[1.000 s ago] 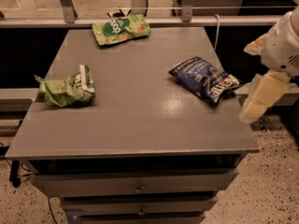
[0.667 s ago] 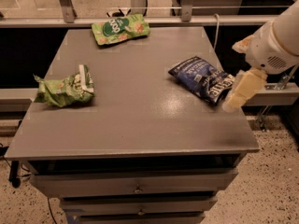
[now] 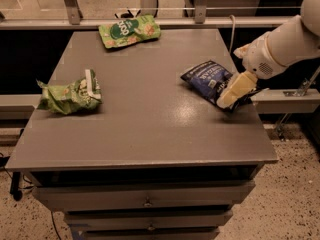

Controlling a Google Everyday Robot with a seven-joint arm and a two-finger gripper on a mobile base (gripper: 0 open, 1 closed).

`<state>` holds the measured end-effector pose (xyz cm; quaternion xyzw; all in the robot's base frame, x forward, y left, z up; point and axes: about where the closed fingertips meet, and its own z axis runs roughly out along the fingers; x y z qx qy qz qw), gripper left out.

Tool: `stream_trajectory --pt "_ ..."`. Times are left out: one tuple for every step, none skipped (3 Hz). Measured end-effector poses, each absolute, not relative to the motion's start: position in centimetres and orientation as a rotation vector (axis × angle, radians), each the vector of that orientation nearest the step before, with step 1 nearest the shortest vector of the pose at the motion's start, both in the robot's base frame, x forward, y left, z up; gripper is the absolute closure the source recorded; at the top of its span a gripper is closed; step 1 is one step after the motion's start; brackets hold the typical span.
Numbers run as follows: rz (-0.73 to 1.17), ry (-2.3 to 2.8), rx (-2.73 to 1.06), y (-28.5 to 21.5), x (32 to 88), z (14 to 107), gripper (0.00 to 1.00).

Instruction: Move blue chip bag near green rice chip bag

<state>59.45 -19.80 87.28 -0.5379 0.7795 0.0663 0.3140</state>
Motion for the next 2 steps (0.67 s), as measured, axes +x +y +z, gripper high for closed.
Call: stream_trajectory --pt "0.241 2.090 -1.373 -19.60 60.90 84.68 0.05" --pt "0.273 2.097 -1.351 -19.33 61.73 83.91 0.22"
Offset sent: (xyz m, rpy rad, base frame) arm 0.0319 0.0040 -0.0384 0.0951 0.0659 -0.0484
